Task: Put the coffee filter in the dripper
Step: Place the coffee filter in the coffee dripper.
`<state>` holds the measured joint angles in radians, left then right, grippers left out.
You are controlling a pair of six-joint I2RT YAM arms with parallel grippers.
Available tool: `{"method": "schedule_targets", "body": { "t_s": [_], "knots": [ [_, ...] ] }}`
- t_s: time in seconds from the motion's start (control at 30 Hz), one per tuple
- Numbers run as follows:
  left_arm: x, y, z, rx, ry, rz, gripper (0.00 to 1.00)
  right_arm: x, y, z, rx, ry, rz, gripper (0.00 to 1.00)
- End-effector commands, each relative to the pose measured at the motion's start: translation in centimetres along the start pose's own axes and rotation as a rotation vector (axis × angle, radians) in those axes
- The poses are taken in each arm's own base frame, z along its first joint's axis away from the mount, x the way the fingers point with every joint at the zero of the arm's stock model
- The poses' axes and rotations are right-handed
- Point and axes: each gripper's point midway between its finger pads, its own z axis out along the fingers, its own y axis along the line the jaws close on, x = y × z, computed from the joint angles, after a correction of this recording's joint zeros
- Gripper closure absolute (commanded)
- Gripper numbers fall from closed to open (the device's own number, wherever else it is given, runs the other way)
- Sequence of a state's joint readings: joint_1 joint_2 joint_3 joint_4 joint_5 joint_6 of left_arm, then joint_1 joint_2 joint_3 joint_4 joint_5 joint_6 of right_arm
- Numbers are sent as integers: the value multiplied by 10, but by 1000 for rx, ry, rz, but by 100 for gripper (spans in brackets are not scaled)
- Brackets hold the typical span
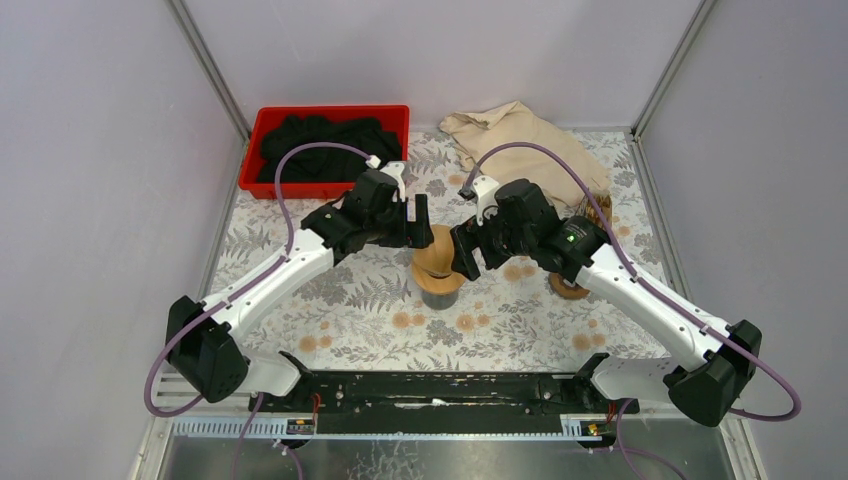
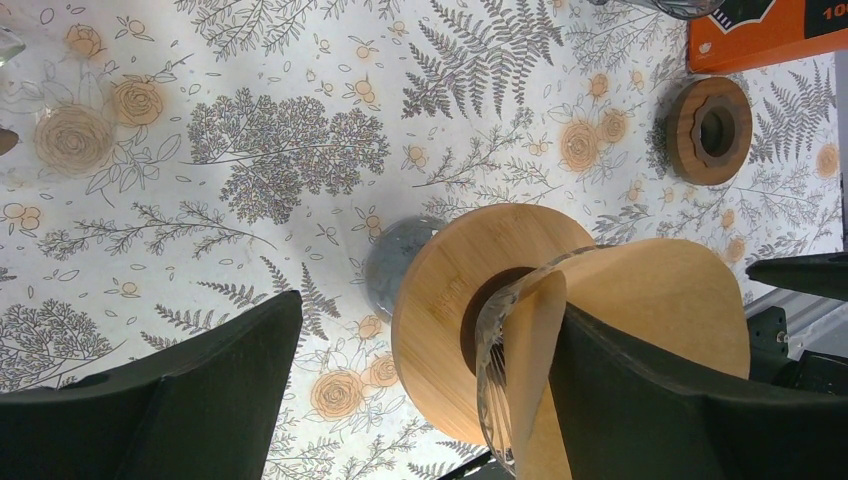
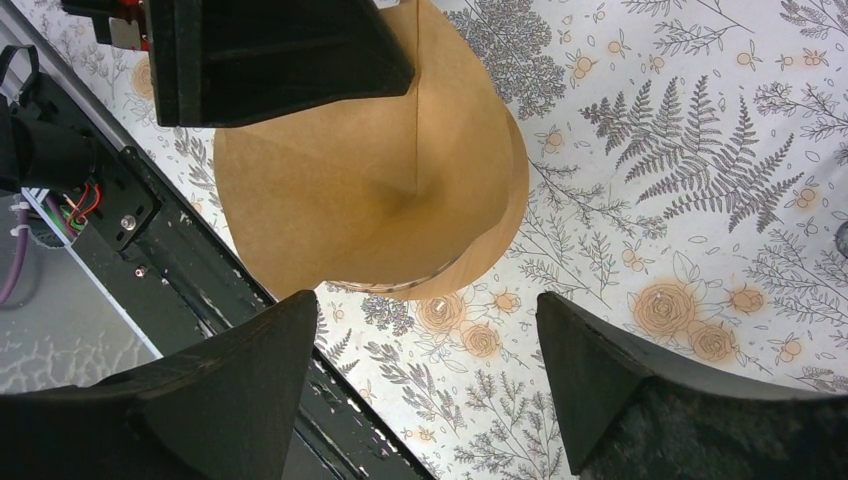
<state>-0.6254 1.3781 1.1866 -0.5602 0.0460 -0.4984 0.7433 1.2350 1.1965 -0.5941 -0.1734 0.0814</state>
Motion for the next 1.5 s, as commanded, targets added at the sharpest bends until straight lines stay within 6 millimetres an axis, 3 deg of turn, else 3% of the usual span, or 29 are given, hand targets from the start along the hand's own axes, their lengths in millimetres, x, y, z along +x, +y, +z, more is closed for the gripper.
{"method": "schedule_targets", "body": {
  "t_s": [0.0,0.17,0.33,0.53,0.73,1.07,1.47],
  "knots": [
    [-14,-6,-10,39,-63,7,5,-25,7,-14,-22,-81,8,12],
    [-13,-6,-9,40,-64,6,5,-48,6,-16,0,-132,32,12],
    [-13,-6,-9,40,-62,8,5,-52,-1,-10,45,-114,54,12],
    [-11,-4,-5,35,-52,10,5,-29,-11,5,85,-9,60,12],
    [-6,-1,-1,24,-36,12,5,-6,-16,3,103,56,46,12],
    [1,5,5,5,-16,6,5,7,-20,0,117,71,36,12],
    [4,12,7,-12,-9,-7,5,10,-16,-1,86,33,29,12]
  ]
}}
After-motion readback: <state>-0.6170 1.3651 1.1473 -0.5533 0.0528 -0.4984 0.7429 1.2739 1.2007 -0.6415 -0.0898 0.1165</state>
